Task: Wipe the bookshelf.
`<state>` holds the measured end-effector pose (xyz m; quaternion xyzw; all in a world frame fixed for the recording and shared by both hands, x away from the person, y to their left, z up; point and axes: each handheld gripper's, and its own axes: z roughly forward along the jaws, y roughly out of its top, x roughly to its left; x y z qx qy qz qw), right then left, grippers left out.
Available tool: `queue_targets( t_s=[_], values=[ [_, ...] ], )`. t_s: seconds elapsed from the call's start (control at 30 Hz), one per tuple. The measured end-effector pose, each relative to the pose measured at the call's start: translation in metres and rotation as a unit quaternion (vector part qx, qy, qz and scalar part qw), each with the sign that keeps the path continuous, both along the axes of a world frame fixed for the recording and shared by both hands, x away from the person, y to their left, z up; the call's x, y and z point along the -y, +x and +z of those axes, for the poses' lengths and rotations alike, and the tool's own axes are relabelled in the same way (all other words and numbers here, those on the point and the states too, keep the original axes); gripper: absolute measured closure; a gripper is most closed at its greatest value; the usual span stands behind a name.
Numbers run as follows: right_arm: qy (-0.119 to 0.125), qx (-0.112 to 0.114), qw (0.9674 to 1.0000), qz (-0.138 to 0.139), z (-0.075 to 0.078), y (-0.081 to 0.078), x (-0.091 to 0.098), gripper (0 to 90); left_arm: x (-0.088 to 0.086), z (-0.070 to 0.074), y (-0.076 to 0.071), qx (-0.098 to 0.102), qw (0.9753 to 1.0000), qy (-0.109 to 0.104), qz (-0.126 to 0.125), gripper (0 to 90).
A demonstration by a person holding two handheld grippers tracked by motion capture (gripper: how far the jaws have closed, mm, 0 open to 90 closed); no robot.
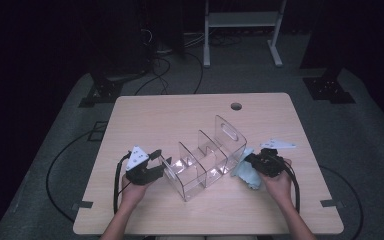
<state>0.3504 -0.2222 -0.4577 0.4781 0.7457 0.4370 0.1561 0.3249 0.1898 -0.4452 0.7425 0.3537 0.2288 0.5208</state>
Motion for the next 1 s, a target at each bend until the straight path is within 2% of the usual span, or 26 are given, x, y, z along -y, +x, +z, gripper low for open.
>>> queue_targets(
  t_s=[0.1, 0.27, 0.33, 0.43, 0.5, 0.67, 0.73, 0.77, 0.87, 1.0],
  values=[
    [-0.007, -0.017, 0.9998, -0.004, -0.015, 0.008, -0.004, 84.4, 0.000, 0.000, 0.000, 0.000, 1.0000, -0.002, 0.003, 47.3],
    [-0.012, -0.036, 0.9993, -0.004, -0.026, 0.012, -0.005, 84.4, -0.001, 0.000, 0.000, 0.001, 1.0000, -0.002, 0.003, 47.3],
    [-0.011, -0.031, 0.9994, -0.003, -0.024, 0.012, -0.005, 84.3, -0.001, 0.000, 0.000, 0.001, 1.0000, -0.002, 0.003, 47.3],
    [0.008, -0.010, 0.9999, -0.005, -0.012, 0.008, -0.003, 84.3, 0.000, 0.000, 0.001, 0.001, 1.0000, -0.002, 0.003, 47.2],
    [0.006, 0.001, 1.0000, -0.003, -0.006, 0.007, -0.003, 84.3, 0.000, 0.000, 0.001, 0.000, 1.0000, -0.003, 0.004, 47.2],
    [0.006, -0.012, 0.9999, -0.006, -0.015, 0.010, -0.005, 84.3, 0.000, 0.000, 0.000, 0.000, 1.0000, -0.003, 0.005, 47.1],
    [-0.001, -0.024, 0.9997, -0.005, -0.023, 0.013, -0.006, 84.3, 0.000, 0.000, 0.000, 0.000, 1.0000, -0.003, 0.005, 47.0],
    [-0.008, -0.037, 0.9993, -0.006, -0.030, 0.016, -0.007, 84.3, 0.000, 0.000, 0.000, -0.001, 1.0000, -0.003, 0.005, 46.9],
    [-0.011, -0.042, 0.9990, -0.006, -0.033, 0.018, -0.007, 84.2, 0.000, 0.000, 0.000, -0.002, 1.0000, -0.002, 0.004, 46.7],
    [-0.006, -0.031, 0.9995, -0.003, -0.026, 0.010, -0.007, 84.1, 0.000, 0.000, 0.000, -0.003, 1.0000, -0.001, 0.004, 46.5]
  ],
)
